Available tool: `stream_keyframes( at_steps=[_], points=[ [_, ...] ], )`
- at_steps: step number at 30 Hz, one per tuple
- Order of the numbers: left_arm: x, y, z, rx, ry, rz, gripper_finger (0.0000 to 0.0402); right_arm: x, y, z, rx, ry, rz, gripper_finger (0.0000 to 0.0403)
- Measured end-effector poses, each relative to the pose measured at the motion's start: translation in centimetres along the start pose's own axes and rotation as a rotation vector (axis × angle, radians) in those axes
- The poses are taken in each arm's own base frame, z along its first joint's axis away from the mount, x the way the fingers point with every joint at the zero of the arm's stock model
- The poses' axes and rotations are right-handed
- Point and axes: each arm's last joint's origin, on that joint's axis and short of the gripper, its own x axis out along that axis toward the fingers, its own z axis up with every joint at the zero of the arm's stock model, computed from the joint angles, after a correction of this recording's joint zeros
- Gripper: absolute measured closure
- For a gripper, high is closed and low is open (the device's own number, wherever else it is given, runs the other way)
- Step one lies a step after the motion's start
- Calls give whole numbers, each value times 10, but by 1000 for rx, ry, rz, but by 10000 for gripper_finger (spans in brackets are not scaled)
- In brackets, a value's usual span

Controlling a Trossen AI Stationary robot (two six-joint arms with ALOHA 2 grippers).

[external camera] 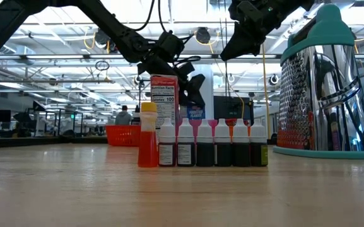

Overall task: Pick & Place Kitchen Items
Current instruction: Put the blue cereal box into the pink bin, then put the red cereal box into the pink bin

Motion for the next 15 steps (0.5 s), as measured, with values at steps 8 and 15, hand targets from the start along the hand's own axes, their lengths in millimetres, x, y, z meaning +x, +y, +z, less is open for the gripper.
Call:
stream_keyframes(
  at_steps=[8,15],
  points=[
    [-40,0,28,-3,-1,-6,162,0,0,0,16,0,0,328],
    [-83,-33,26,-83,197,-61,162,0,0,0,22,0,0,328]
  ],
)
